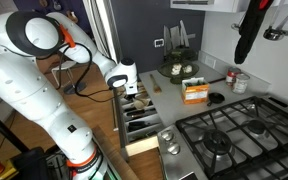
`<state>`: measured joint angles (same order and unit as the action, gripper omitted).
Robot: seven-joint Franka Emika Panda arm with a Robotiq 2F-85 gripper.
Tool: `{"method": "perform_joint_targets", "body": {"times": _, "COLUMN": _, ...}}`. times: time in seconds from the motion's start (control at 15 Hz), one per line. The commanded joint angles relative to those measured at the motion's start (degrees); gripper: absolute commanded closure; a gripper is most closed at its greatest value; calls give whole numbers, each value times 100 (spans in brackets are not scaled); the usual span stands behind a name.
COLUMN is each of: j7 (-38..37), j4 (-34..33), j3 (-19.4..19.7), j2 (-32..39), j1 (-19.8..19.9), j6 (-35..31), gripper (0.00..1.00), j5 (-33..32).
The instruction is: Remove two wooden utensils from the middle compartment at the same time and put them on the counter top
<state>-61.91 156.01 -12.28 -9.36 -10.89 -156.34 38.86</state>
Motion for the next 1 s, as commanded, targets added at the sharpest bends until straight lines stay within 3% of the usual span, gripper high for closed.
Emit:
{"method": "perform_joint_targets", "body": {"times": 0.0, "j7": -115, "j4": -4, "j3": 32, "j2": -96, "j1": 36, "j6": -66, "gripper": 94, "j5": -8}}
{"method": "perform_joint_targets", "body": {"times": 0.4, "j7": -1757, "j4": 51, "j3": -18, "j2": -440, "j1": 607, "j6": -807, "gripper": 94, "j5": -738}}
{"method": "perform_joint_targets", "body": {"times": 0.6, "j7": -2214, "j4": -131, "j3": 34, "j2": -355, "j1": 798, "j6": -1160, "gripper": 94, "j5": -1123}}
{"method": "perform_joint_targets", "body": {"times": 0.93, "j7": -3175, "j4": -529, "j3": -277, "j2": 29, "j1": 1580, "j6": -1406, "gripper": 94, "j5": -2102}}
